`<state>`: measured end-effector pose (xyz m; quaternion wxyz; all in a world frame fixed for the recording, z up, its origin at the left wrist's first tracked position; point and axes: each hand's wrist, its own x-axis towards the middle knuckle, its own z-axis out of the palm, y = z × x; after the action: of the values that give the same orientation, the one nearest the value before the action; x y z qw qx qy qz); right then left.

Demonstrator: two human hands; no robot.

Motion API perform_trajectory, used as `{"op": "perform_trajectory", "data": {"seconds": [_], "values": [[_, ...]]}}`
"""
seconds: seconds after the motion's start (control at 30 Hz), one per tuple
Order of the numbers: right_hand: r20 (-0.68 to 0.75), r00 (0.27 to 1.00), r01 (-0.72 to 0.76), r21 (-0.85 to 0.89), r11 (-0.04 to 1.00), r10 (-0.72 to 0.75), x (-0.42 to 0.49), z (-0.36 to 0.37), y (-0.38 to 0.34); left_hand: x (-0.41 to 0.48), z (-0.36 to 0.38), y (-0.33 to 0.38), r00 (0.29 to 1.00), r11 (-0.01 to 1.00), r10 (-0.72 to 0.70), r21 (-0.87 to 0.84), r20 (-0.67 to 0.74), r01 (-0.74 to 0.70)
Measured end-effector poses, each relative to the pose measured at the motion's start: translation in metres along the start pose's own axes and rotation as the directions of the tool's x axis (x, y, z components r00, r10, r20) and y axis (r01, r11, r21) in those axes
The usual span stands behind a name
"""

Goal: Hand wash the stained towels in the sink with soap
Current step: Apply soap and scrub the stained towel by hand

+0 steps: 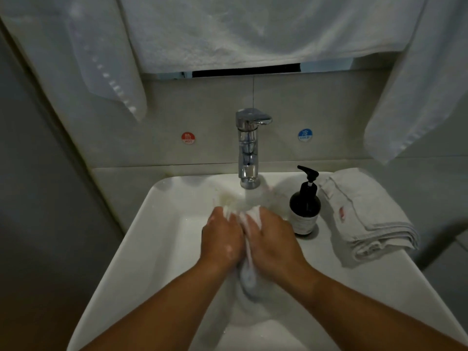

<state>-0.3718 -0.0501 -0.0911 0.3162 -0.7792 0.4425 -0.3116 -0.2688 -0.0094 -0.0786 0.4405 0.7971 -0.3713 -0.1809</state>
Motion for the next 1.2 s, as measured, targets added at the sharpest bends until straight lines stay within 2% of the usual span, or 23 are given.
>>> {"op": "perform_trajectory", "data": {"seconds": [0.07,0.13,0.2,0.3,0.37,0.43,0.5,0.57,0.63,0.7,0.73,0.77,0.8,0.83,0.9,1.0,1.07,1.13,1.2], "values": [[-0.103,0.994,0.042,0.045,0.998,-0.037,0.007,-0.006,-0.009,-0.011,0.000,0.001,0.998,0.997,0.062,0.053,0.030,-0.063],[-0.177,0.983,-0.034,0.103,0.994,0.052,0.024,-0.015,-0.002,-0.027,0.003,0.007,0.986,0.988,0.157,-0.005,0.059,-0.157],[-0.102,0.988,-0.111,0.041,0.993,0.115,0.025,-0.020,0.006,-0.032,0.005,0.010,0.978,0.979,0.194,-0.082,0.076,-0.188],[0.018,0.997,-0.068,-0.076,0.995,0.069,0.009,-0.007,0.009,-0.011,0.008,0.006,0.995,0.993,0.097,-0.063,0.010,-0.096],[-0.011,1.000,-0.003,0.019,1.000,0.003,0.002,-0.004,0.002,-0.003,0.007,0.000,1.000,1.000,0.017,-0.016,-0.014,-0.017],[-0.093,0.995,0.053,0.076,0.996,-0.046,0.008,-0.010,-0.004,-0.010,0.007,0.001,0.999,0.999,0.033,0.037,0.033,-0.034],[-0.182,0.983,0.011,0.105,0.994,0.009,0.021,-0.020,0.001,-0.021,0.005,0.007,0.987,0.991,0.130,-0.007,0.094,-0.130],[-0.219,0.959,-0.146,0.154,0.977,0.178,0.035,-0.028,0.018,-0.020,0.001,0.011,0.980,0.974,0.188,-0.143,0.070,-0.177],[-0.120,0.926,-0.304,0.325,0.896,0.358,0.040,-0.030,0.033,-0.006,-0.003,0.007,0.995,0.949,0.104,-0.297,-0.005,-0.101],[0.178,0.855,-0.507,0.485,0.713,0.487,0.036,-0.031,0.037,0.005,-0.006,0.000,0.999,0.896,-0.040,-0.442,0.008,0.039],[0.344,0.797,-0.604,0.472,0.642,0.497,0.028,-0.032,0.033,0.007,-0.008,-0.004,0.997,0.885,-0.078,-0.460,0.018,0.077],[0.474,0.752,-0.651,0.420,0.632,0.459,0.023,-0.031,0.031,0.007,-0.009,-0.007,0.996,0.890,-0.082,-0.448,0.021,0.083],[0.535,0.738,-0.646,0.383,0.660,0.412,0.019,-0.031,0.029,0.009,-0.010,-0.011,0.997,0.896,-0.079,-0.437,0.020,0.079],[0.533,0.762,-0.606,0.386,0.696,0.368,0.018,-0.029,0.027,0.010,-0.012,-0.013,0.996,0.894,-0.086,-0.440,0.022,0.087],[0.415,0.856,-0.493,0.471,0.732,0.309,0.022,-0.026,0.024,0.013,-0.015,-0.015,0.984,0.893,-0.163,-0.415,0.066,0.176],[0.228,0.925,-0.379,0.531,0.758,0.303,0.028,-0.024,0.023,0.008,-0.014,-0.017,0.888,0.883,-0.333,-0.225,0.317,0.412],[0.155,0.947,-0.319,0.548,0.773,0.281,0.027,-0.022,0.024,0.004,-0.009,-0.021,0.840,0.866,-0.324,-0.221,0.435,0.449],[0.172,0.944,-0.326,0.611,0.721,0.281,0.026,-0.025,0.029,0.005,-0.005,-0.026,0.868,0.871,-0.264,-0.283,0.420,0.402],[0.322,0.919,-0.389,0.638,0.664,0.229,0.021,-0.030,0.032,0.008,-0.006,-0.025,0.901,0.850,-0.193,-0.393,0.389,0.351]]}}
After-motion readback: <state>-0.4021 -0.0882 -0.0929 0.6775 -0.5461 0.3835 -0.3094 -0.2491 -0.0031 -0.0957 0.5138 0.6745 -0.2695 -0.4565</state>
